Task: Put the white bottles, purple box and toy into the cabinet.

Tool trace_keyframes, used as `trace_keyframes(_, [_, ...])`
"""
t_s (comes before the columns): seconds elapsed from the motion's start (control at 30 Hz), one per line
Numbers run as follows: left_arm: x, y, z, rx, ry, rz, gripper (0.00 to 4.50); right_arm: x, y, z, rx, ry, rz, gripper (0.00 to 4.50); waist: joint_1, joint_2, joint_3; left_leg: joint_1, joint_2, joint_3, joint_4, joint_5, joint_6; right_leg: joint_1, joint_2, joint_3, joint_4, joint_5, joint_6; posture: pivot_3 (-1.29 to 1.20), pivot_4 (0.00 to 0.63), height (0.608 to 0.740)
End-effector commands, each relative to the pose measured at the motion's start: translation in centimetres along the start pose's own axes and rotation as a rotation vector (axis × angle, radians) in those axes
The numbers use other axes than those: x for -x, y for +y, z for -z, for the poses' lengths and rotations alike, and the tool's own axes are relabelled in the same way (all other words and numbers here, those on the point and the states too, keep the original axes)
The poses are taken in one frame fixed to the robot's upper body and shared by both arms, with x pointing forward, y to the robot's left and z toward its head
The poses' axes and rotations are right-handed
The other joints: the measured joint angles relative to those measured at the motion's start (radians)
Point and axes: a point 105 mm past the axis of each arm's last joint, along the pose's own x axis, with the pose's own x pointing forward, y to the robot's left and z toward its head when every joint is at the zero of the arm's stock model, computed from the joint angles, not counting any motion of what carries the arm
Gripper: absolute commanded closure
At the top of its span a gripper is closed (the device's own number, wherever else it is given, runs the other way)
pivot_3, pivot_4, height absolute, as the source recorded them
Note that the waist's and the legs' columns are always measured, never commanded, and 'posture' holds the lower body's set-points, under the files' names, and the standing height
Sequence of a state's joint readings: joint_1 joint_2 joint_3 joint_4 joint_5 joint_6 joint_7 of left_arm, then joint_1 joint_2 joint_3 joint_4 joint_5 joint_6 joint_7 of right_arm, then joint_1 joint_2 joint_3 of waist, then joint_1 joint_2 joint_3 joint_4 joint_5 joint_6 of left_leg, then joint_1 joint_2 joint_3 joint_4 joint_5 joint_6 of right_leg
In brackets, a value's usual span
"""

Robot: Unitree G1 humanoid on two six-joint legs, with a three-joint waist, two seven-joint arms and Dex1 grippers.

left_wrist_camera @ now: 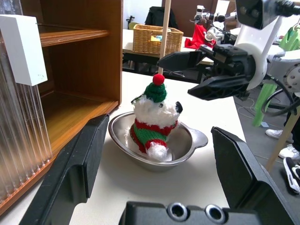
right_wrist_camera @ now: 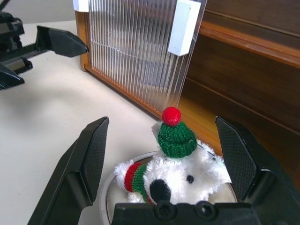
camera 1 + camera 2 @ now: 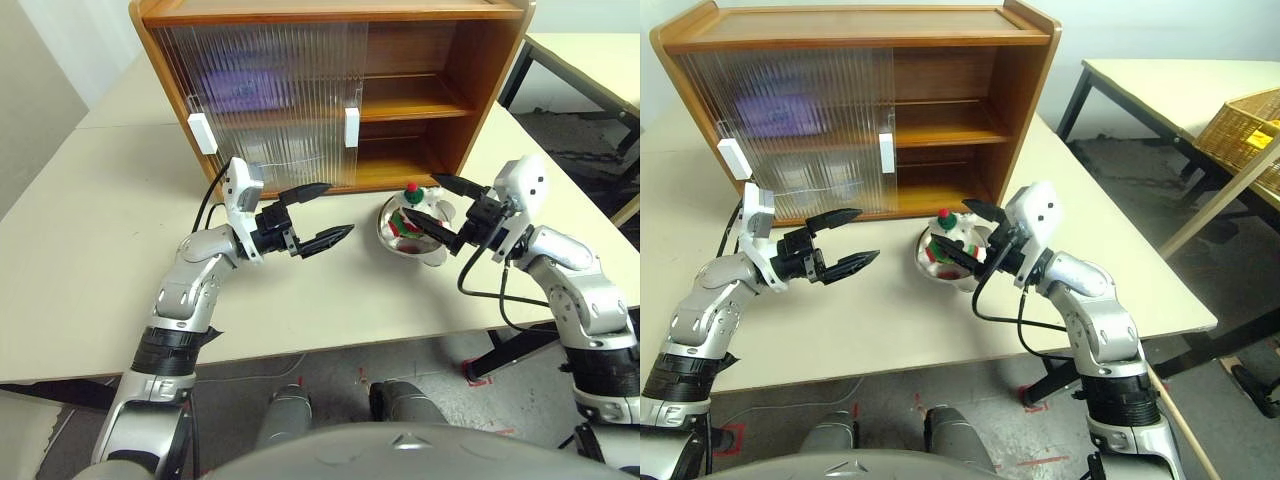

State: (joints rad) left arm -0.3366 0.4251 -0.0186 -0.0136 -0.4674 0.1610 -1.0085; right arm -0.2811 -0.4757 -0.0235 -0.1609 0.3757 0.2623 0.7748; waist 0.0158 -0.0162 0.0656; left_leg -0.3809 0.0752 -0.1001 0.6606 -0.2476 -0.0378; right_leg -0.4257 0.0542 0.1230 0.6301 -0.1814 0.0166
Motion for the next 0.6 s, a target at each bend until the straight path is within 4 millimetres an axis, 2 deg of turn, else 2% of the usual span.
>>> trace_keyframes(0.03, [0.2,0.0,0.1,-0.003,0.008,-0.008,0.0,-0.7,0.1,0.6,0.004,0.005,-0.008,0.03,0.001,0.0,0.0,0.0,0.0,0.0,0.0,0.0,0.0,0.0,0.0,0.0,0.0,0.0,0.0,0.07,0.07,0.74])
trace_keyframes(0.6, [0.2,0.0,-0.3,-0.012,0.002,-0.016,0.0,-0.8,-0.1,2.4,-0.027,0.025,0.003,0.03,0.01,0.0,0.0,0.0,0.0,-0.002,0.0,-0.001,-0.001,0.0,0.0,0.0,0.0,0.0,0.0,0.08,0.075,0.74])
